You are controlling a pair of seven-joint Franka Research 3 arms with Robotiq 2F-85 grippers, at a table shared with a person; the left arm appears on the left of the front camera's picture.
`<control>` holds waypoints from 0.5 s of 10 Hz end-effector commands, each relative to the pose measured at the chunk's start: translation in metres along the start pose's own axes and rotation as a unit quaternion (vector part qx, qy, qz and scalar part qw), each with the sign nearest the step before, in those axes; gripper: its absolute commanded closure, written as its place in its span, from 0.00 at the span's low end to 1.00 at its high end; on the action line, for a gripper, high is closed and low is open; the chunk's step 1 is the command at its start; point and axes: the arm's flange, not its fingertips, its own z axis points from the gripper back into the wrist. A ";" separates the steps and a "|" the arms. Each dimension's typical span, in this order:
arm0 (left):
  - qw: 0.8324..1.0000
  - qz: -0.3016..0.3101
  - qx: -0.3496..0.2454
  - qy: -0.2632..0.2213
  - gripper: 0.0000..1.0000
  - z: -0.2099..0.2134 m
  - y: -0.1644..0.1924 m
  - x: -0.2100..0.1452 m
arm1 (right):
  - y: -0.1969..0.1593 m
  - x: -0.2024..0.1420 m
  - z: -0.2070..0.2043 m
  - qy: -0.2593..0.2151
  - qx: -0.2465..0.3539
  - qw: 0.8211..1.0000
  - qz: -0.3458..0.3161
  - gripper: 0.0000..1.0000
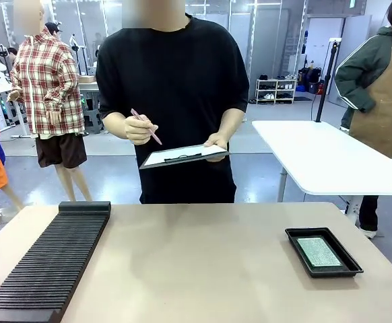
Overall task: Inspect the PCB.
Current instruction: Place the Blank PCB in the ESD tray.
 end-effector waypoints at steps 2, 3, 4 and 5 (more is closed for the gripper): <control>1.000 -0.005 0.004 -0.001 0.00 0.000 -0.003 0.002 | 0.005 -0.003 0.001 0.002 0.000 1.000 0.003 0.00; 1.000 -0.005 0.004 -0.001 0.00 0.000 -0.003 0.002 | 0.005 -0.003 0.001 0.002 0.000 1.000 0.003 0.00; 1.000 -0.005 0.004 -0.001 0.00 0.000 -0.003 0.002 | 0.005 -0.003 0.001 0.002 0.000 1.000 0.003 0.00; 1.000 -0.005 0.004 -0.001 0.00 0.000 -0.003 0.002 | 0.005 -0.003 0.001 0.002 0.000 1.000 0.003 0.00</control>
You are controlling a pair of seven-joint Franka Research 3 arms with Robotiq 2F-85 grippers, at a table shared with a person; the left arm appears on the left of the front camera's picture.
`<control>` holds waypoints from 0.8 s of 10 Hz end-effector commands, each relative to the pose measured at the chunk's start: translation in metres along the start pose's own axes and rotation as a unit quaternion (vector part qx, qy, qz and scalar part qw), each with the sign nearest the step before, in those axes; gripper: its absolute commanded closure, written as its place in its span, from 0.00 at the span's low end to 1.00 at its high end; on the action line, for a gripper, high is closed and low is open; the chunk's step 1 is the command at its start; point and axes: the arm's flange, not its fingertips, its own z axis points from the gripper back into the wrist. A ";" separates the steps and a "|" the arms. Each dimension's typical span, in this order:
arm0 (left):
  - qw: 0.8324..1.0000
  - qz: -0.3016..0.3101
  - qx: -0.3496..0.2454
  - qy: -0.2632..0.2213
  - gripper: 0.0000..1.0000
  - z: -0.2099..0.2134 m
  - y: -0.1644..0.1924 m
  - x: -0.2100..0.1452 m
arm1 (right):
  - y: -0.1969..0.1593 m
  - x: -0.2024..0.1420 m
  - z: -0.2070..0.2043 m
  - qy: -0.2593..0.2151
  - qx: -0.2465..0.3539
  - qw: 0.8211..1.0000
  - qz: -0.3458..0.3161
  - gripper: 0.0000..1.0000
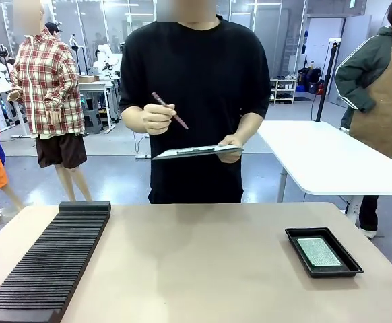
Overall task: Inspect the PCB.
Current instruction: Place the Blank PCB in the ESD tray.
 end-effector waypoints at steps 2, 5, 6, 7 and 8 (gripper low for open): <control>1.000 -0.005 0.004 -0.001 0.00 0.000 -0.003 0.002 | 0.003 -0.002 0.001 0.003 0.002 1.000 0.003 0.00; 1.000 -0.005 0.004 -0.001 0.00 0.000 -0.003 0.002 | 0.003 -0.002 0.001 0.003 0.002 1.000 0.003 0.00; 1.000 -0.005 0.004 -0.001 0.00 0.000 -0.003 0.002 | 0.003 -0.002 0.001 0.003 0.002 1.000 0.003 0.00; 1.000 -0.005 0.004 -0.001 0.00 0.000 -0.003 0.002 | 0.003 -0.002 0.001 0.003 0.002 1.000 0.003 0.00; 1.000 -0.005 0.004 -0.001 0.00 0.000 -0.003 0.002 | 0.003 -0.002 0.001 0.003 0.002 1.000 0.003 0.00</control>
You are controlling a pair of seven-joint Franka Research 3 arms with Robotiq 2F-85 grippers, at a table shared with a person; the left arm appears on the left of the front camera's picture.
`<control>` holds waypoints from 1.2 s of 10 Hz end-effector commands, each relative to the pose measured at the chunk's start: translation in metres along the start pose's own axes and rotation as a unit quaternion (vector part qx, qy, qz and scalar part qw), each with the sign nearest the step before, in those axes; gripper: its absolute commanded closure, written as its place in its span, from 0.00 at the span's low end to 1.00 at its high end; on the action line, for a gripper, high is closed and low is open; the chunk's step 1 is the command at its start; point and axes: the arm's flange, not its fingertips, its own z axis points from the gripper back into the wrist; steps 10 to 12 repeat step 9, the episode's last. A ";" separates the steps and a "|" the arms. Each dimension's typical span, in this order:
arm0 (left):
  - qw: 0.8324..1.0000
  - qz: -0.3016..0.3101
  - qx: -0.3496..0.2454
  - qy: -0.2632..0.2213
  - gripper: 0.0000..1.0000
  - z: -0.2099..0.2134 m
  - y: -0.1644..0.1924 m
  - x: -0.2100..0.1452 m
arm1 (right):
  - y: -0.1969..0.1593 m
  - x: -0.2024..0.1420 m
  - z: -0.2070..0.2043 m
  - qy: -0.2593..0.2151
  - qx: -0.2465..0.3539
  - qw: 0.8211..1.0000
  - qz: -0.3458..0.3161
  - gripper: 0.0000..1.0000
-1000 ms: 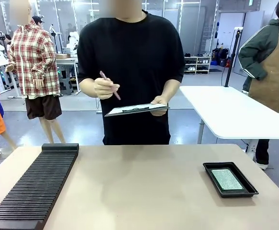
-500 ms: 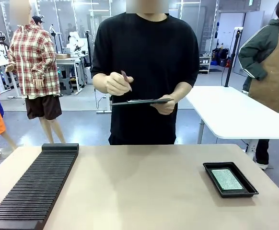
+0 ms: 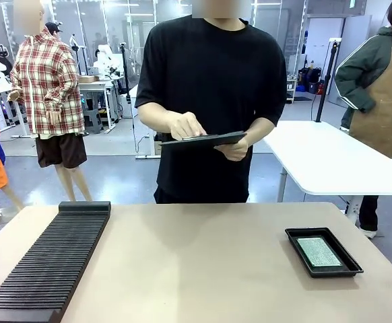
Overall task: Inspect the PCB.
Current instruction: Place the Blank PCB in the ESD tray.
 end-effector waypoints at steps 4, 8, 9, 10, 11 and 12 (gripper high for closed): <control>1.000 -0.005 0.004 -0.001 0.00 0.000 -0.003 0.002 | 0.003 -0.002 0.001 0.003 0.003 1.000 0.004 0.00; 1.000 -0.005 0.004 -0.001 0.00 0.000 -0.003 0.002 | 0.003 -0.002 0.001 0.003 0.003 1.000 0.004 0.00; 1.000 -0.005 0.004 -0.001 0.00 0.000 -0.003 0.002 | 0.003 -0.002 0.001 0.003 0.003 1.000 0.004 0.00; 1.000 -0.005 0.004 -0.001 0.00 0.000 -0.003 0.002 | 0.003 -0.002 0.001 0.003 0.003 1.000 0.004 0.00; 1.000 -0.005 0.004 -0.001 0.00 0.000 -0.003 0.002 | 0.003 -0.002 0.001 0.003 0.003 1.000 0.004 0.00; 1.000 -0.005 0.004 -0.001 0.00 0.000 -0.003 0.002 | 0.003 -0.002 0.001 0.003 0.003 1.000 0.004 0.00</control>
